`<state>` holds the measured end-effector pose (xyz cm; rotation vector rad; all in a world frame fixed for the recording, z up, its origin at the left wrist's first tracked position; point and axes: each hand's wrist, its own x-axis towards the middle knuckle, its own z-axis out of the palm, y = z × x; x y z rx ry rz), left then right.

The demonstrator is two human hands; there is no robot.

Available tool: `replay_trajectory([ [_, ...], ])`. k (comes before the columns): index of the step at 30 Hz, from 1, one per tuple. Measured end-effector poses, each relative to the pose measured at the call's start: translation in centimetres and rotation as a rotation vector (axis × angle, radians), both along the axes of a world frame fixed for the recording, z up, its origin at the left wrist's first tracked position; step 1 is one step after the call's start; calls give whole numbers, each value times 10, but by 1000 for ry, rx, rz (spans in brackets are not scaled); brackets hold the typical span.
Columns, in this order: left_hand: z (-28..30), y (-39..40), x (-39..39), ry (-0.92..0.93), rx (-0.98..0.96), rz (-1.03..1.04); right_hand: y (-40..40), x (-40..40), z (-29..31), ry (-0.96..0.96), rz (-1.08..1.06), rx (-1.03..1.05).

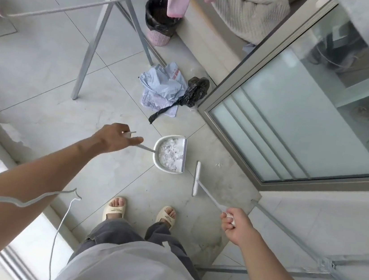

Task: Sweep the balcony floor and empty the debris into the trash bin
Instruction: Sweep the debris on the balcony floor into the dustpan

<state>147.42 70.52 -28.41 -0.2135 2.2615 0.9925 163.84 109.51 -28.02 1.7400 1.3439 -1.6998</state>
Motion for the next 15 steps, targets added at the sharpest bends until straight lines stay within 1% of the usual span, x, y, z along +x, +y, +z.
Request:
replay_trajectory([
  [2,12,15,-5,94,-36,-107,6,-2,-4,-9,16,45],
  [6,20,43,-7,270,-67,-191,27,-11,-10,-11,87,122],
  [10,35,78,-10,375,-128,-236,56,-20,-14,-8,159,158],
  [15,38,105,-6,421,-220,-254,94,-38,-16,12,165,162],
])
